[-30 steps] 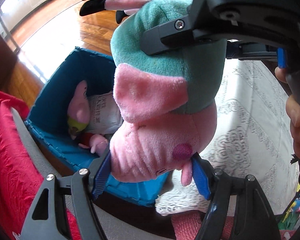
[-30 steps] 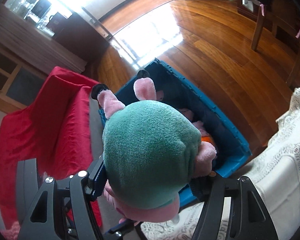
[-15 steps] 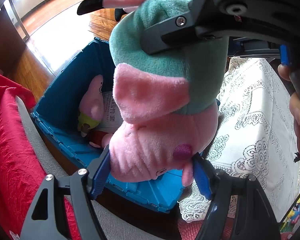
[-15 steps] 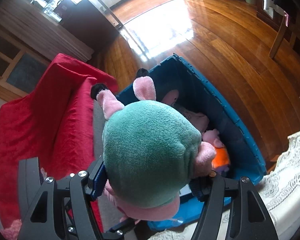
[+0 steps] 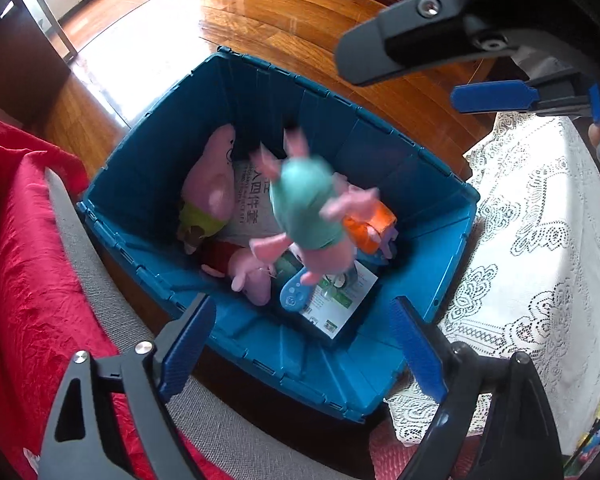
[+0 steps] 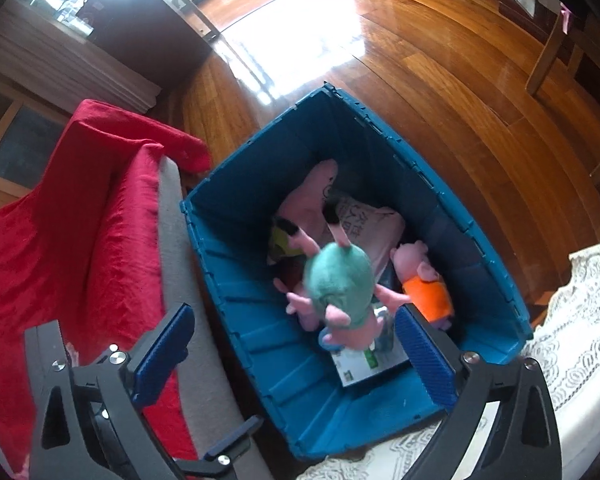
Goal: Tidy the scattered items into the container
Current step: 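Open both grippers to drop the pig into the bin, then withdraw both open grippers from the bin back over the table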
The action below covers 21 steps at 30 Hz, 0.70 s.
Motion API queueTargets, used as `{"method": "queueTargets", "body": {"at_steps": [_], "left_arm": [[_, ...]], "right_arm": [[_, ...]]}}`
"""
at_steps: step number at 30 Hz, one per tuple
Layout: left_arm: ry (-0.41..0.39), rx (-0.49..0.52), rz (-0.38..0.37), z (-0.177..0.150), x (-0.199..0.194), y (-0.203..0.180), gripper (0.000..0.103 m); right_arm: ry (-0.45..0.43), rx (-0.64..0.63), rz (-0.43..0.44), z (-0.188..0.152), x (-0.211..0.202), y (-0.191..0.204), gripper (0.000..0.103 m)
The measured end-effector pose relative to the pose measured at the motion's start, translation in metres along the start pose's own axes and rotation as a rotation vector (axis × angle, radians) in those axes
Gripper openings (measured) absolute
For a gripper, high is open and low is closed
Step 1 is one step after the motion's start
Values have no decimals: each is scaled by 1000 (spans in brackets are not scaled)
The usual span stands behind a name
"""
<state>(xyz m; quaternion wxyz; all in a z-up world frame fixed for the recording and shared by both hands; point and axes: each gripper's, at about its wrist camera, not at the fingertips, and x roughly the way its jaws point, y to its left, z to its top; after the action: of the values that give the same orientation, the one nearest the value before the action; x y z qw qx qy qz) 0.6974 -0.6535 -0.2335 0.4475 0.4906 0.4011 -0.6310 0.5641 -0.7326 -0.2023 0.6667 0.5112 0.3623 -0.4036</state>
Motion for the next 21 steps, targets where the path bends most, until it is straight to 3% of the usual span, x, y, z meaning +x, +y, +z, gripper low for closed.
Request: {"method": "queueTargets", "body": {"at_steps": [21], "left_arm": [[13, -17, -1, -4, 5, 6, 89]], "right_arm": [[-10, 42, -64, -3, -8, -9, 101]]}}
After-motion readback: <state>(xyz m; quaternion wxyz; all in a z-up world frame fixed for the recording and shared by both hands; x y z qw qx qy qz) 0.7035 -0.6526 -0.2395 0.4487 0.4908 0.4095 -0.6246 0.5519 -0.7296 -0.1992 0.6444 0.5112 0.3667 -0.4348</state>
